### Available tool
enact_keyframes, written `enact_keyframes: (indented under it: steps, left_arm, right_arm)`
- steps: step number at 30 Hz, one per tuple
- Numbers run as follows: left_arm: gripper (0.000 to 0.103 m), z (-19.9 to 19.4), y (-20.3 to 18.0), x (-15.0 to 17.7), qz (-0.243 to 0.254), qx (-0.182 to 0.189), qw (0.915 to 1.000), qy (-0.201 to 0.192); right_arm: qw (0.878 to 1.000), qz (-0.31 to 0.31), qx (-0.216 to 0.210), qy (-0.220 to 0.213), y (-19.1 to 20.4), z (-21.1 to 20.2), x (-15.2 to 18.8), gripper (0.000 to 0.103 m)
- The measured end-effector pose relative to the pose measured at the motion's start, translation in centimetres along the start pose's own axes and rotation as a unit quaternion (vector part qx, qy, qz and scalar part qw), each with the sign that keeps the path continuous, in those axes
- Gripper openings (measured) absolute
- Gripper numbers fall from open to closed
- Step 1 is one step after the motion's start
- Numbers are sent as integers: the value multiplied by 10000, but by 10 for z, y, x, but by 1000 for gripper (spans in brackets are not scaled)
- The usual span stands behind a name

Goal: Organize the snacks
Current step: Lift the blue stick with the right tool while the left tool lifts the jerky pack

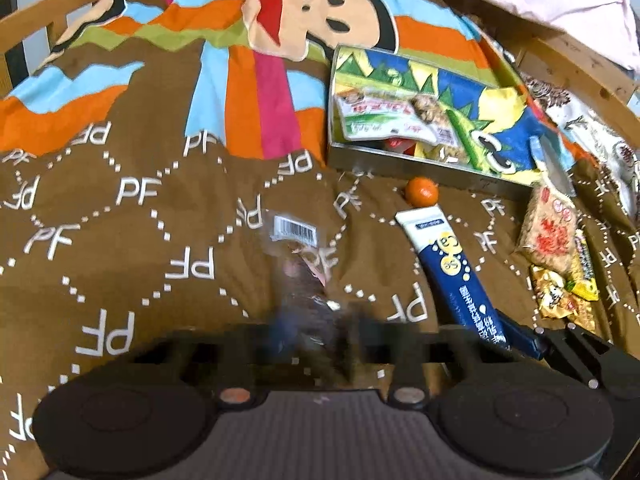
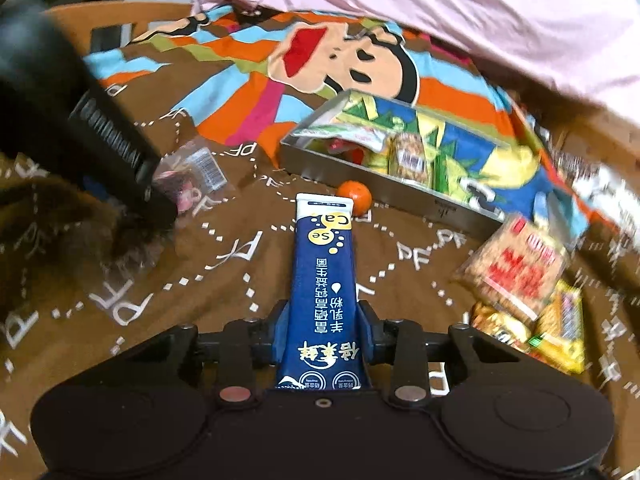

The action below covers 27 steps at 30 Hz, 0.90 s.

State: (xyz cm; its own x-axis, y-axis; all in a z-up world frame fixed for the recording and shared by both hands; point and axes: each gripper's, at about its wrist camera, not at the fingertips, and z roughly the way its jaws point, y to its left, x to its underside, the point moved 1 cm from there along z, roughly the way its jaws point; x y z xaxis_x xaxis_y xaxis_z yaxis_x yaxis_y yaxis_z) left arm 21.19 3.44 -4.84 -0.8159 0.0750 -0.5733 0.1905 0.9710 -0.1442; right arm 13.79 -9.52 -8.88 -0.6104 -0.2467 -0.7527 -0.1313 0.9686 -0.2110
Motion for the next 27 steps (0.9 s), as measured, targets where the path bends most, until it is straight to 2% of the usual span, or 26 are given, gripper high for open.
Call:
enact_keyframes:
  steps: [4, 7, 12, 15, 20, 27]
  left_arm:
    - [20, 0, 5, -1, -118, 63, 9999, 66]
    - [25, 7, 10, 0, -247, 78, 9995, 180]
    - [27, 14, 15, 0, -393, 198, 9988, 202]
    - [32, 16, 11, 0, -236, 206, 9993, 223]
    - [32, 16, -6, 0, 202, 134, 9996, 154]
    - [34, 29, -1, 0, -88, 196, 9995, 222]
  right_arm:
    - [9996, -257, 85, -55, 4, -5, 4, 37]
    - [9997, -221, 37, -29, 2, -6, 6, 37]
    - [9999, -157, -26, 18, 1, -3, 6, 37]
    - [9999, -86, -65, 58, 1, 1, 6, 38]
    - [9999, 22, -87, 126, 1, 6, 6, 41]
    - [9997, 180, -98, 165, -1, 9, 7, 42]
